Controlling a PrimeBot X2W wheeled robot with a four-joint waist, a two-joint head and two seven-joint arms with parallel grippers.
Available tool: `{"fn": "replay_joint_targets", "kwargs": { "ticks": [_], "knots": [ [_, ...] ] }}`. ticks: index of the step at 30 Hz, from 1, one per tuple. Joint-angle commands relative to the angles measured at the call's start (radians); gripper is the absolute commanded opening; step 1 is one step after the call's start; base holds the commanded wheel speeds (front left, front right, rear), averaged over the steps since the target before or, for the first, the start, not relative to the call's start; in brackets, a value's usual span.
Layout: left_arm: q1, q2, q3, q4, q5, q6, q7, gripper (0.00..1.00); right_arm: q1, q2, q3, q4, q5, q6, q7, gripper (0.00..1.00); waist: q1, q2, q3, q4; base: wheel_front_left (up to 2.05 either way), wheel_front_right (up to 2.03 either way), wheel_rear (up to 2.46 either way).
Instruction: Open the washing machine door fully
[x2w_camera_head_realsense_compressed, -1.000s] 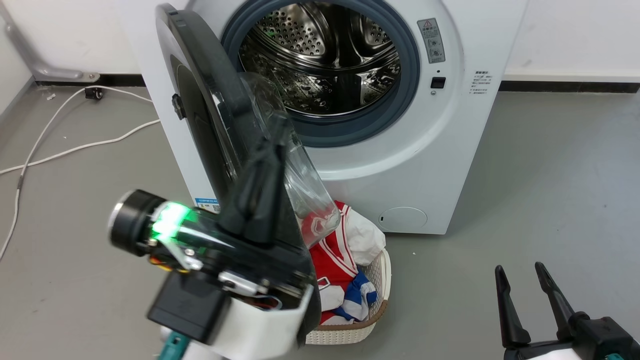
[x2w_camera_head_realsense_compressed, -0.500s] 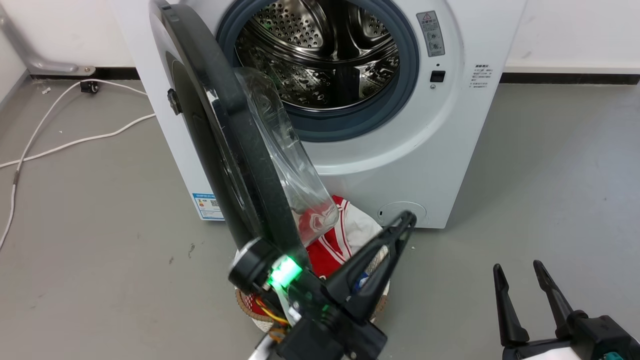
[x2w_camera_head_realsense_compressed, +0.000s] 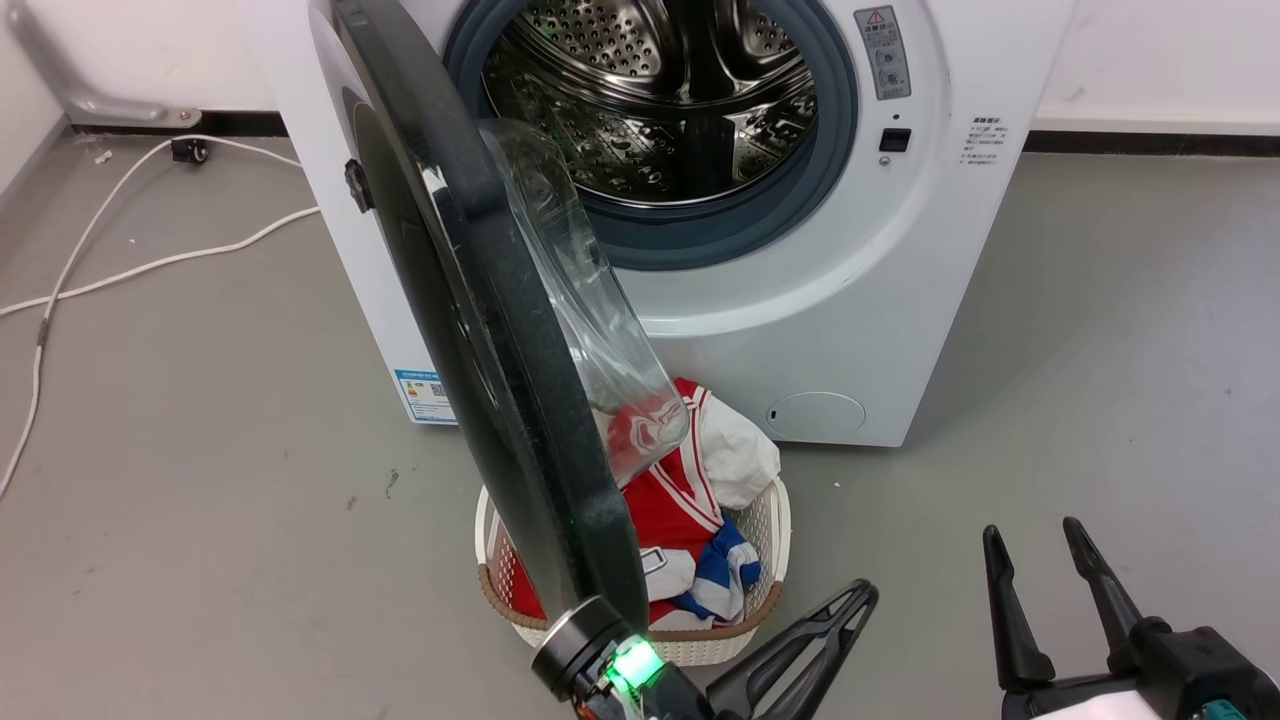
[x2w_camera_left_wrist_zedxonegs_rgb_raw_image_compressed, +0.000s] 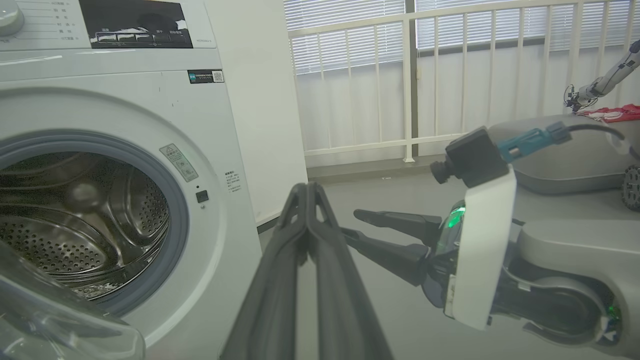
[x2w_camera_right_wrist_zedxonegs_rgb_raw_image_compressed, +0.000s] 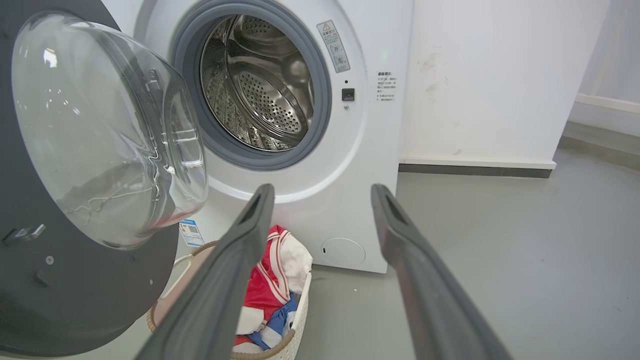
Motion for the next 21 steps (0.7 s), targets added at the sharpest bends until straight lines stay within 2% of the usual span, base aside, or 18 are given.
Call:
{"fn": "replay_joint_targets", "kwargs": {
  "ticks": [1,8,21],
  "knots": [
    [0.018,0.003,0.0,0.012,-0.008,0.008,-0.002,0.0,-0.014,0.003,0.001,0.002,-0.001,0.0,-0.002,1.0,0.0,0.0,0.003,-0.002,0.0,0.0,0.0],
    [0.05,0.023,0.041,0.076,-0.027,0.041,-0.002,0.0,-0.018,0.003,-0.007,0.008,0.005,0.0,-0.002,1.0,0.0,0.0,0.018,-0.005,0.0,0.0,0.0],
    [0.01,0.057,0.192,0.156,-0.054,0.1,-0.002,0.0,-0.032,0.003,-0.014,0.023,-0.002,0.0,-0.002,1.0,0.0,0.0,0.041,0.003,0.0,0.0,0.0]
  ]
}}
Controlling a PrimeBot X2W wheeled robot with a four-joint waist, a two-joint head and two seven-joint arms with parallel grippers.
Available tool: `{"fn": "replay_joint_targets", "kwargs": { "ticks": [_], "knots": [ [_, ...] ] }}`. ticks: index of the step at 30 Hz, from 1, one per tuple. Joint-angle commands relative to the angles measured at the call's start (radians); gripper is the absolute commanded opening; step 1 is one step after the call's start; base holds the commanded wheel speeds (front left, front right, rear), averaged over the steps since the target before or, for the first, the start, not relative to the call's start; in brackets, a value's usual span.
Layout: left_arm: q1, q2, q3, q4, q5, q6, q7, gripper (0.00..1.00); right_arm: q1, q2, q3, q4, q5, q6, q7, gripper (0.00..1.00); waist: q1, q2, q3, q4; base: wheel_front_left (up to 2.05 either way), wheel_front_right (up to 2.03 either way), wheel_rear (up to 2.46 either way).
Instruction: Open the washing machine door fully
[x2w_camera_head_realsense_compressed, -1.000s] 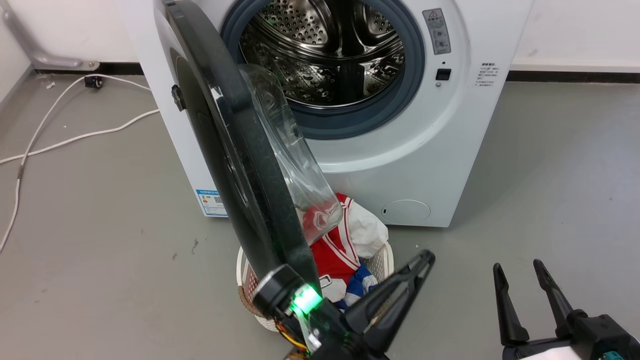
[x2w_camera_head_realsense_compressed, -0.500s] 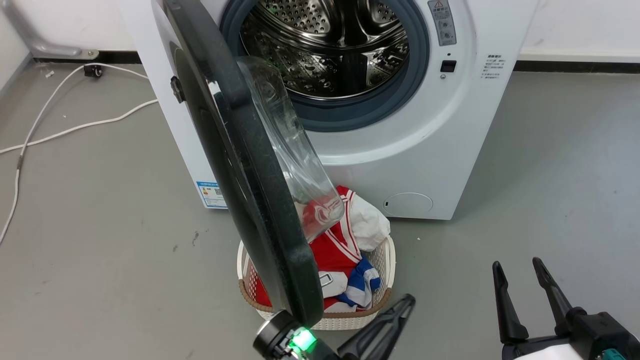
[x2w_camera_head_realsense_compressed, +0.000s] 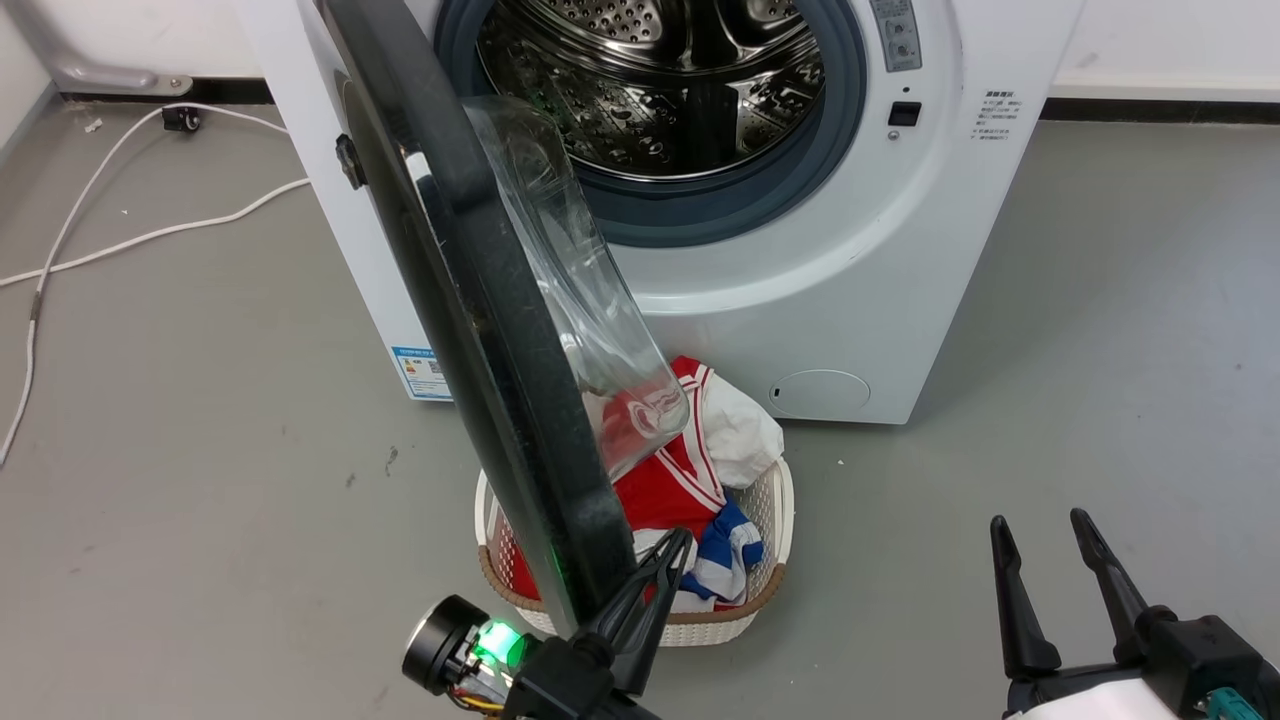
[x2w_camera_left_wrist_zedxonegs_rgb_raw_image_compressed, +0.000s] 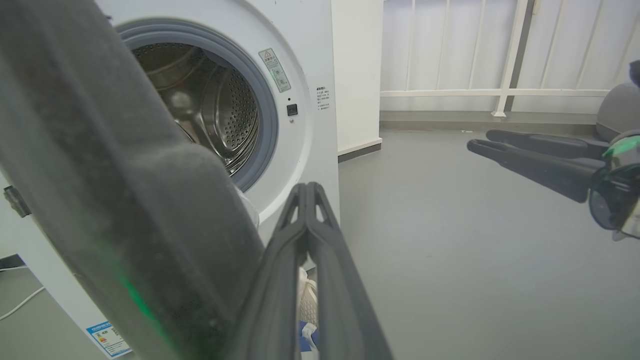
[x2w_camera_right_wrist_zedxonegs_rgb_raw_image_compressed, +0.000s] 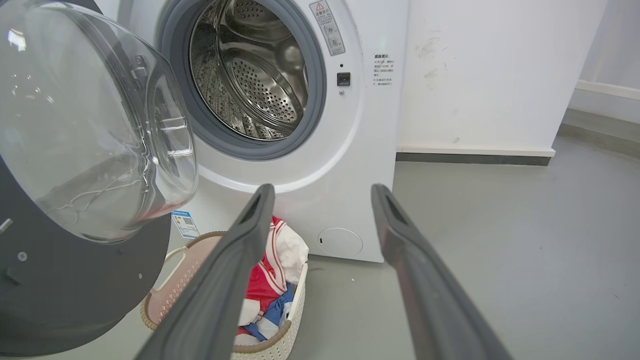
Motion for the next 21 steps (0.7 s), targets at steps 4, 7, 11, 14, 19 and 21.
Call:
{"fn": "replay_joint_targets", "kwargs": {
  "ticks": [4,7,11,14,19,21],
  "knots": [
    [-0.009,0.018,0.054,0.014,-0.009,0.022,-0.001,0.0,-0.007,0.003,-0.003,0.002,-0.001,0.0,-0.002,1.0,0.0,0.0,-0.004,0.013,0.0,0.0,0.0],
    [0.002,0.025,0.077,0.016,-0.01,0.029,-0.001,0.0,-0.002,0.003,-0.003,0.003,0.002,0.0,-0.002,1.0,0.0,0.0,-0.009,0.026,0.0,0.0,0.0],
    [0.018,0.022,0.09,0.013,-0.013,0.036,0.001,0.0,0.007,0.003,-0.003,0.003,0.01,0.0,-0.002,1.0,0.0,0.0,-0.017,0.05,0.0,0.0,0.0],
    [0.035,0.026,0.107,0.016,-0.018,0.044,0.001,0.0,0.014,0.003,0.004,0.008,0.015,0.0,-0.002,1.0,0.0,0.0,-0.024,0.072,0.0,0.0,0.0],
    [0.059,0.028,0.127,0.023,-0.022,0.049,0.001,0.0,0.018,0.003,0.011,0.015,0.023,0.0,-0.002,1.0,0.0,0.0,-0.035,0.108,0.0,0.0,0.0],
    [0.069,0.026,0.134,0.02,-0.027,0.049,0.001,0.0,0.018,0.003,0.009,0.016,0.026,0.0,-0.002,1.0,0.0,0.0,-0.037,0.123,0.0,0.0,0.0]
  ]
}}
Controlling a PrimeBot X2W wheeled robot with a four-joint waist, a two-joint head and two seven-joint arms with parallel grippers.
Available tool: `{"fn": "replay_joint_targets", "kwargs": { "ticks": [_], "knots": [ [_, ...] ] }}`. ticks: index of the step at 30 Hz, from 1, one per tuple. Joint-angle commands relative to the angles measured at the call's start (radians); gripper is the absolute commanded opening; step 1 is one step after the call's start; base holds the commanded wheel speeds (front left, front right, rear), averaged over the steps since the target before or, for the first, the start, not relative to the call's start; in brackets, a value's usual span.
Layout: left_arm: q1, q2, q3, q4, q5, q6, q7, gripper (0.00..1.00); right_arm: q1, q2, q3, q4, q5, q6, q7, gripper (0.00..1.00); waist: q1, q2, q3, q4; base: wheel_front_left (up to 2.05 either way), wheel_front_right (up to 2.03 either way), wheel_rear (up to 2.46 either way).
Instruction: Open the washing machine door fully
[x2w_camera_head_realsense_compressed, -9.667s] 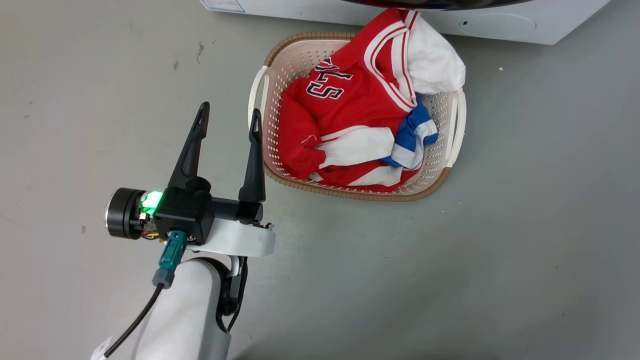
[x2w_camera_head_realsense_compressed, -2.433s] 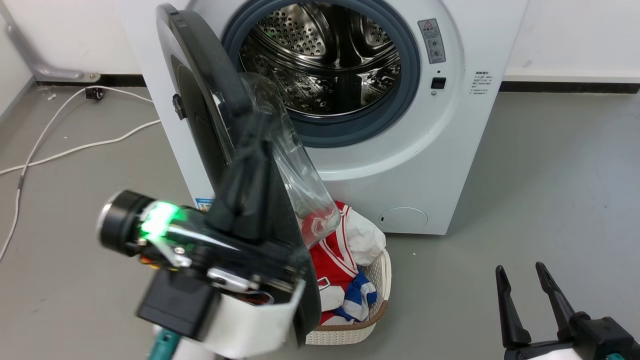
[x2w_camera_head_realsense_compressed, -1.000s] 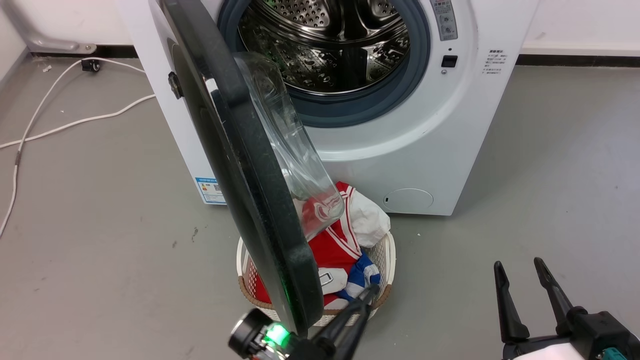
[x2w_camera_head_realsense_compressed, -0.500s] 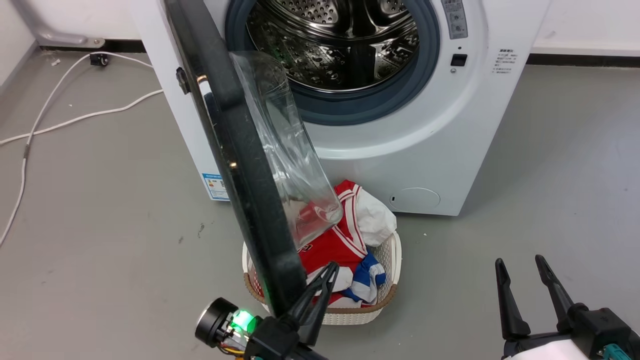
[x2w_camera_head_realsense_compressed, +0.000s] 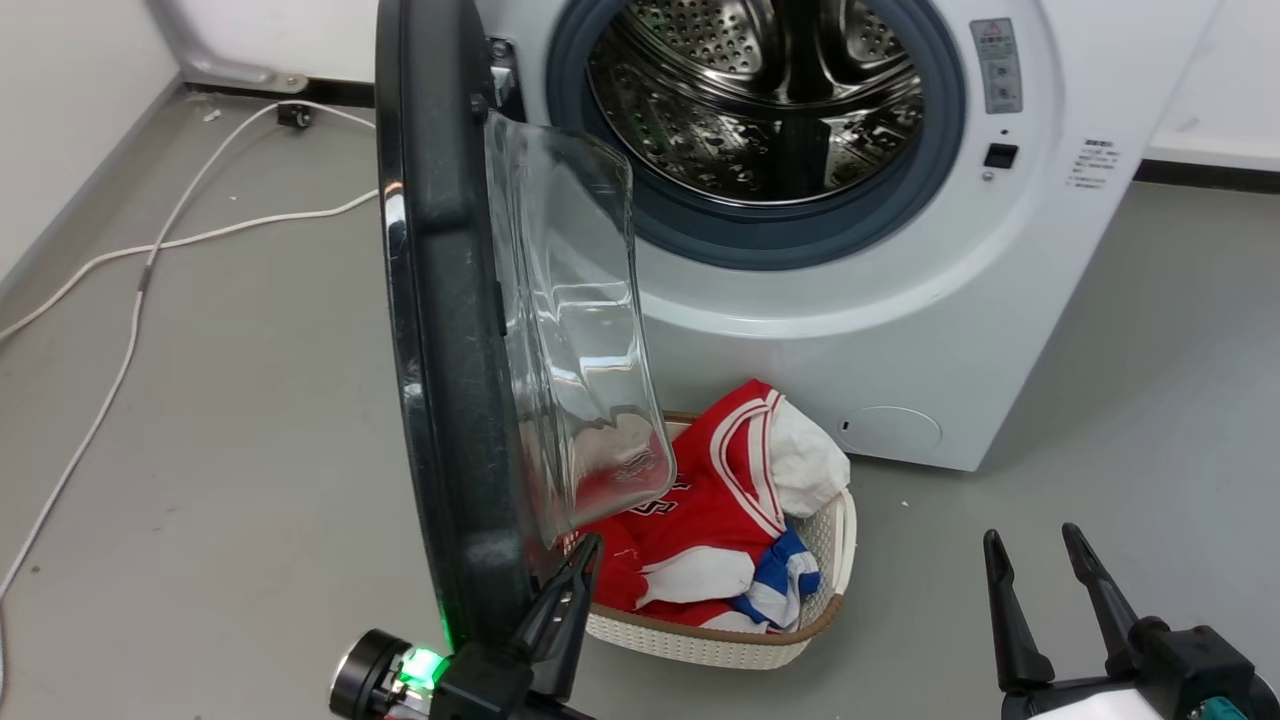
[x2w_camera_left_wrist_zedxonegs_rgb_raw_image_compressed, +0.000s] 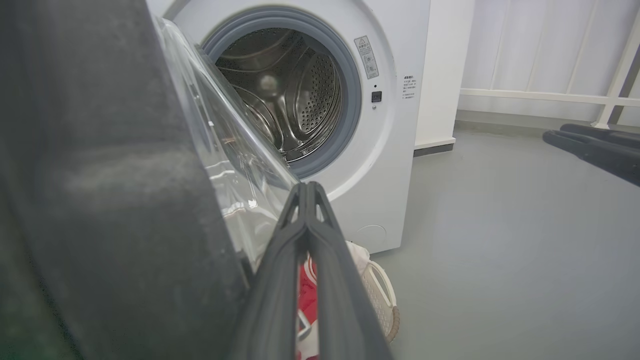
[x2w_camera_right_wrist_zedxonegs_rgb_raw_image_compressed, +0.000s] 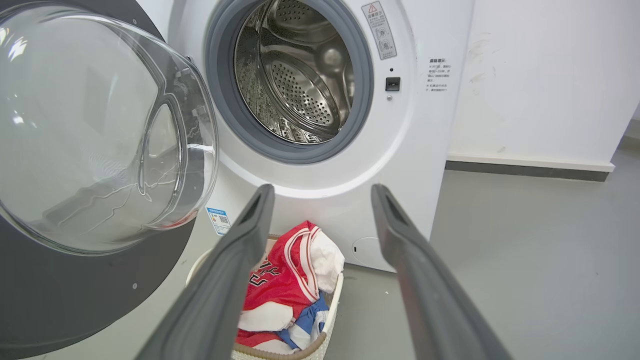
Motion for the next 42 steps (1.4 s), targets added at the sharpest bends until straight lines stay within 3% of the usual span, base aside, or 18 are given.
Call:
{"fn": "replay_joint_targets", "kwargs": {
  "ticks": [1,18,42],
  "knots": [
    [0.011,0.013,0.027,0.01,-0.005,0.013,0.005,0.0,0.008,0.003,-0.002,0.003,0.009,0.0,-0.002,1.0,0.0,0.0,-0.006,0.022,0.0,0.0,0.0],
    [0.045,0.049,0.211,0.027,-0.045,0.058,0.004,0.0,0.003,0.003,-0.002,0.001,-0.005,0.0,-0.002,1.0,0.0,0.0,0.028,0.11,0.0,0.0,0.0],
    [-0.151,0.058,0.615,0.154,-0.122,0.063,0.002,0.0,-0.074,0.003,-0.013,-0.017,-0.064,0.0,-0.002,1.0,0.0,0.0,0.177,0.091,0.0,0.0,0.0]
  ]
}}
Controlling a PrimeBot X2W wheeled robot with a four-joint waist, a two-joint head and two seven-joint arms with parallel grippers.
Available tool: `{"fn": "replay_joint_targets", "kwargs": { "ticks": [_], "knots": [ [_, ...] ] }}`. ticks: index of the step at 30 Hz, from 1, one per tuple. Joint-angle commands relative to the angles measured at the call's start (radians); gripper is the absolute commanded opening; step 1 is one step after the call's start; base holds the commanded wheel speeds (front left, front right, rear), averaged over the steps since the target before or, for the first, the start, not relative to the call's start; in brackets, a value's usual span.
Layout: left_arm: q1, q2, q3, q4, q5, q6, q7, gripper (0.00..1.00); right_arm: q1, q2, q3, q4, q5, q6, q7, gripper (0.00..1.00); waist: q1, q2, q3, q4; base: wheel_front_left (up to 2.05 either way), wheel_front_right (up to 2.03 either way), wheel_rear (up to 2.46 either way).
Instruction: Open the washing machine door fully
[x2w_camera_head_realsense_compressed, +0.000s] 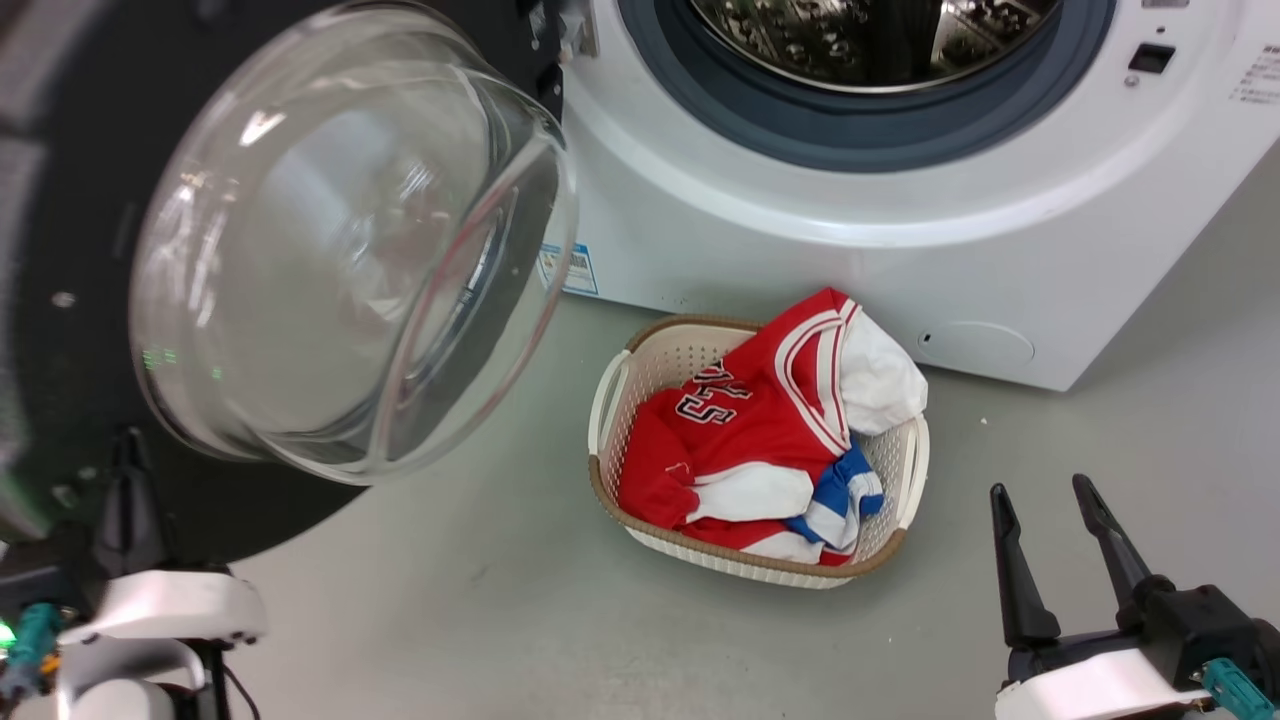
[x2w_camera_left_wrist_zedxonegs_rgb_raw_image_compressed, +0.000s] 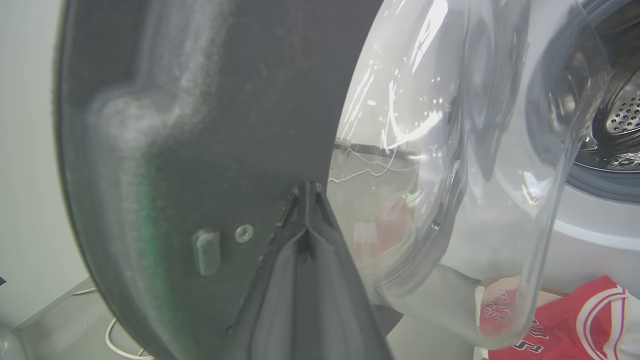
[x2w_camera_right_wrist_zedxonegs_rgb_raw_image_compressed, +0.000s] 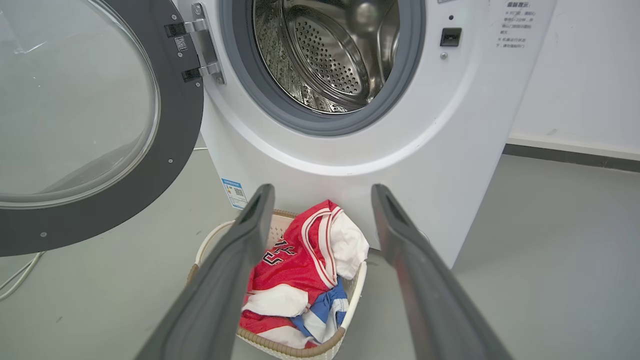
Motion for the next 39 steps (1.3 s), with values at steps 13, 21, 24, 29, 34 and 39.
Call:
{"fn": "replay_joint_targets", "kwargs": {
  "ticks": [13,21,24,29,34,39],
  "knots": [
    [-0.17,0.08,0.181,0.195,-0.035,-0.075,-0.002,0.0,-0.036,0.002,-0.025,-0.021,-0.016,0.0,-0.002,1.0,-0.0001,0.0,0.084,-0.015,0.0,0.0,0.0],
    [-0.297,0.156,0.218,0.341,-0.028,-0.129,-0.002,0.0,-0.059,0.003,-0.027,-0.024,-0.03,0.0,-0.002,1.0,-0.0001,0.0,0.121,-0.032,0.0,0.0,0.0],
    [-0.339,0.182,0.231,0.389,-0.029,-0.144,-0.002,0.0,-0.062,0.003,-0.03,-0.026,-0.031,0.0,-0.002,1.0,-0.0001,0.0,0.131,-0.04,0.0,0.0,0.0],
    [-0.389,0.224,0.249,0.473,-0.024,-0.158,-0.002,0.0,-0.073,0.003,-0.034,-0.032,-0.035,0.0,-0.002,1.0,-0.0001,0.0,0.144,-0.057,0.0,0.0,0.0],
    [-0.427,0.249,0.262,0.54,-0.017,-0.166,-0.002,0.0,-0.078,0.003,-0.038,-0.035,-0.041,0.0,-0.002,1.0,-0.0001,0.0,0.155,-0.067,0.0,0.0,0.0],
    [-0.446,0.259,0.275,0.57,-0.007,-0.169,-0.002,0.0,-0.081,0.003,-0.039,-0.032,-0.038,0.0,-0.002,1.0,-0.0001,0.0,0.157,-0.072,0.0,0.0,0.0]
  ]
}}
